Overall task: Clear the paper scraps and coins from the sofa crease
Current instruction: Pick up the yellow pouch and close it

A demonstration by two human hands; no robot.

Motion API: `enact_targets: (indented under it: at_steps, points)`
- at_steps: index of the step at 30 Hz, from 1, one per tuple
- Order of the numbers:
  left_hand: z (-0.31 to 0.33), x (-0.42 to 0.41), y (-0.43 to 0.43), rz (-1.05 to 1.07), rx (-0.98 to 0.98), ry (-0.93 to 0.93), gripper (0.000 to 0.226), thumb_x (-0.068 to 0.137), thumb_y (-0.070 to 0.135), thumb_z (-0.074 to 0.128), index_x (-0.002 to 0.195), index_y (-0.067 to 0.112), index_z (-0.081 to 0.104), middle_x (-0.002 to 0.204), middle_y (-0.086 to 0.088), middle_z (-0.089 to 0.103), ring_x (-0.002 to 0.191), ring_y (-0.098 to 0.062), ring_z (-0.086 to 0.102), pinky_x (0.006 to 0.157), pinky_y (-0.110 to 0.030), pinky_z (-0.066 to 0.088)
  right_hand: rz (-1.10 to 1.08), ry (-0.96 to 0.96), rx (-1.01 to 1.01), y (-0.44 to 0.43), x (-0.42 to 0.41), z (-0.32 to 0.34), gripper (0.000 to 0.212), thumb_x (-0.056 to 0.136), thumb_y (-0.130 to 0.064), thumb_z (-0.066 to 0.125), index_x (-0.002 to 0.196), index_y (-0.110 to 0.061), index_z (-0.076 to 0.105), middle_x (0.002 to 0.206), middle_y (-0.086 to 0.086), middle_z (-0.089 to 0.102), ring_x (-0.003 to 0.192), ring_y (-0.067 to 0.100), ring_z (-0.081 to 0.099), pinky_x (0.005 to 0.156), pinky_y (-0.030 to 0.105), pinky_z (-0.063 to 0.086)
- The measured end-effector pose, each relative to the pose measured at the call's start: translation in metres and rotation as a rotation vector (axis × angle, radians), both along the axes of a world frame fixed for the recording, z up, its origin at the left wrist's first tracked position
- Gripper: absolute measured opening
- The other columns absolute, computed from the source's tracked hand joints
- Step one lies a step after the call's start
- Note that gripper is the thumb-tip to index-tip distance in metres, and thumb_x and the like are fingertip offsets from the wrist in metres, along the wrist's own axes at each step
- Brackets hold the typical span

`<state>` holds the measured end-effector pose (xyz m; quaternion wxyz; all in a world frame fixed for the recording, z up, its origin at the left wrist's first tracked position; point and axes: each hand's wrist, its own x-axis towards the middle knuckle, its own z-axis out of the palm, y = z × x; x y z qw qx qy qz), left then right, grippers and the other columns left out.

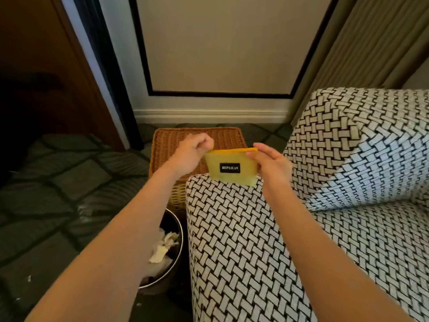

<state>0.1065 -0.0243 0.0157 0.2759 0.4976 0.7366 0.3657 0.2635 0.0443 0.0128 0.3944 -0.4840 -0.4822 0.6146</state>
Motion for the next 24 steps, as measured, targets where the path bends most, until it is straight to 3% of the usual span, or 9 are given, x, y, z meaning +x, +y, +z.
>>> enact_targets:
  at_steps: [3, 7, 10, 14, 17, 19, 22, 24]
  points:
    - [-0.004, -0.024, -0.005, 0.004, 0.000, -0.012, 0.022, 0.099, 0.021, 0.035, 0.081, 0.024, 0.048, 0.090, 0.009, 0.045, 0.087, -0.004, 0.043, 0.081, -0.019, 0.030, -0.013, -0.004, -0.011, 0.007, -0.018, 0.003, 0.027, 0.074, -0.003, 0.071, 0.079, -0.029, 0.065, 0.092, -0.005, 0.066, 0.101, 0.020, 0.060, 0.091, 0.036, 0.049]
    - [0.007, -0.037, -0.010, -0.075, -0.046, -0.097, 0.022, 0.100, 0.017, 0.030, 0.082, 0.017, 0.043, 0.081, 0.008, 0.043, 0.078, -0.002, 0.041, 0.067, 0.001, 0.034, 0.010, -0.022, -0.016, 0.013, -0.028, 0.012, 0.025, 0.076, -0.001, 0.069, 0.085, -0.023, 0.064, 0.086, -0.006, 0.065, 0.086, 0.010, 0.062, 0.074, 0.022, 0.050]
    - [0.021, -0.047, -0.006, -0.039, -0.059, -0.191, 0.025, 0.101, 0.022, 0.029, 0.081, 0.026, 0.044, 0.087, 0.009, 0.046, 0.090, -0.008, 0.045, 0.084, -0.018, 0.038, -0.002, -0.060, -0.048, 0.013, -0.034, 0.027, 0.023, 0.076, -0.001, 0.070, 0.086, -0.021, 0.065, 0.087, -0.004, 0.067, 0.087, 0.012, 0.065, 0.078, 0.027, 0.053]
    - [0.038, -0.043, 0.008, 0.140, -0.024, -0.502, 0.025, 0.101, 0.026, 0.028, 0.088, 0.029, 0.049, 0.106, 0.003, 0.052, 0.110, -0.017, 0.048, 0.102, -0.042, 0.038, -0.073, -0.025, -0.171, 0.015, -0.052, 0.049, 0.024, 0.075, 0.002, 0.069, 0.081, -0.022, 0.065, 0.100, 0.004, 0.066, 0.095, 0.019, 0.064, 0.086, 0.035, 0.054]
    - [0.053, -0.050, 0.019, 0.140, -0.007, -0.689, 0.028, 0.102, 0.024, 0.024, 0.107, 0.017, 0.050, 0.132, -0.018, 0.043, 0.118, -0.027, 0.046, 0.104, -0.045, 0.038, -0.088, -0.012, -0.197, 0.024, -0.060, 0.062, 0.023, 0.076, 0.002, 0.069, 0.083, -0.020, 0.065, 0.097, 0.001, 0.066, 0.092, 0.017, 0.064, 0.084, 0.034, 0.055]
    - [0.055, -0.059, 0.024, 0.090, -0.060, -0.701, 0.029, 0.102, 0.025, 0.023, 0.107, 0.019, 0.051, 0.135, -0.017, 0.041, 0.124, -0.029, 0.043, 0.104, -0.045, 0.037, -0.073, -0.068, -0.166, 0.032, -0.061, 0.068, 0.023, 0.076, 0.001, 0.069, 0.082, -0.021, 0.065, 0.089, -0.002, 0.066, 0.088, 0.014, 0.065, 0.085, 0.035, 0.055]
    - [0.058, -0.062, 0.027, 0.072, -0.162, -0.698, 0.028, 0.102, 0.029, 0.023, 0.087, 0.031, 0.047, 0.114, -0.001, 0.052, 0.118, -0.025, 0.048, 0.102, -0.044, 0.035, -0.107, -0.142, -0.174, 0.036, -0.065, 0.072, 0.025, 0.074, 0.000, 0.071, 0.077, -0.024, 0.065, 0.093, 0.000, 0.067, 0.095, 0.018, 0.065, 0.089, 0.039, 0.053]
    - [0.059, -0.060, 0.031, 0.111, -0.178, -0.704, 0.026, 0.101, 0.036, 0.022, 0.110, 0.032, 0.046, 0.127, 0.000, 0.048, 0.125, -0.024, 0.044, 0.102, -0.043, 0.034, -0.164, -0.131, -0.226, 0.033, -0.071, 0.071, 0.024, 0.076, -0.001, 0.070, 0.077, -0.024, 0.064, 0.098, 0.002, 0.067, 0.099, 0.020, 0.064, 0.088, 0.040, 0.054]
